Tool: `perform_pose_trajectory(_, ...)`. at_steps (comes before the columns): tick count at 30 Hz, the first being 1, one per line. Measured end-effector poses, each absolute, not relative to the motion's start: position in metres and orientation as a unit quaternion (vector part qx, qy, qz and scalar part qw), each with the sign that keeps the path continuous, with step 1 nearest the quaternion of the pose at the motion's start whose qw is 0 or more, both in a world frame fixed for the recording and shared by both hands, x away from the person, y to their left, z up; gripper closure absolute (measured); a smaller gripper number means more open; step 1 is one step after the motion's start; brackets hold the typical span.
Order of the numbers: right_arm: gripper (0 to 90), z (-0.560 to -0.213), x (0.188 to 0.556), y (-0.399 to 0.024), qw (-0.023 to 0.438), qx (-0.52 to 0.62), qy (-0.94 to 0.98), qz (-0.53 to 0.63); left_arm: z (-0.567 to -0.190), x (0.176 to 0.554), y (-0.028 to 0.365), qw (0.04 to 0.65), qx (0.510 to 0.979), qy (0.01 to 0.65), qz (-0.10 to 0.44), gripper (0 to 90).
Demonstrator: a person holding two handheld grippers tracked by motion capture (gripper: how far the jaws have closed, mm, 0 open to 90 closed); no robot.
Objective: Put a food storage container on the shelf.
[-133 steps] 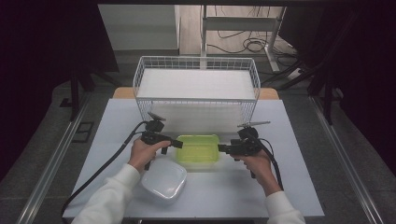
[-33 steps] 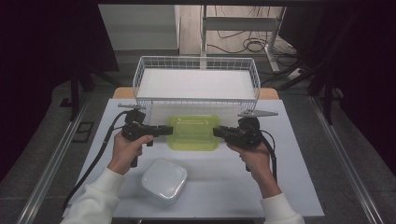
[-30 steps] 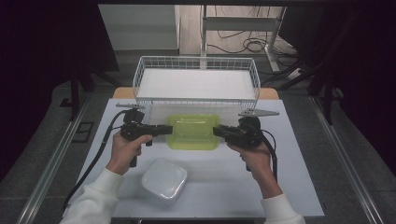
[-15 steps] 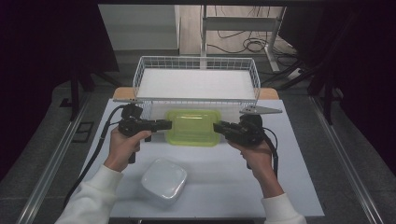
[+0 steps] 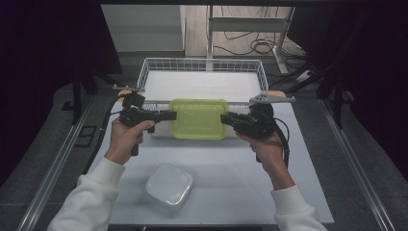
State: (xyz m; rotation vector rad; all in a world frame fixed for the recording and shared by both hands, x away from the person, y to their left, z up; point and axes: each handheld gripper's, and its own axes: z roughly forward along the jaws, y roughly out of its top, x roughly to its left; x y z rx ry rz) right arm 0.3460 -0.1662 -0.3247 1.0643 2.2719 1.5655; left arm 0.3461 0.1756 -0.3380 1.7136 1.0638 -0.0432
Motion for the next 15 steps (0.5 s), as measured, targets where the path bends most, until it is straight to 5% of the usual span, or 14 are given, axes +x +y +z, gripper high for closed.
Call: perform_pose_trajectory(15,75.1,-0.292,0.37,-0.165,0.098,0.346,0.759,0.542,-0.295,0.368,0.177,0.534,0.722,0.439,0.012,78.8)
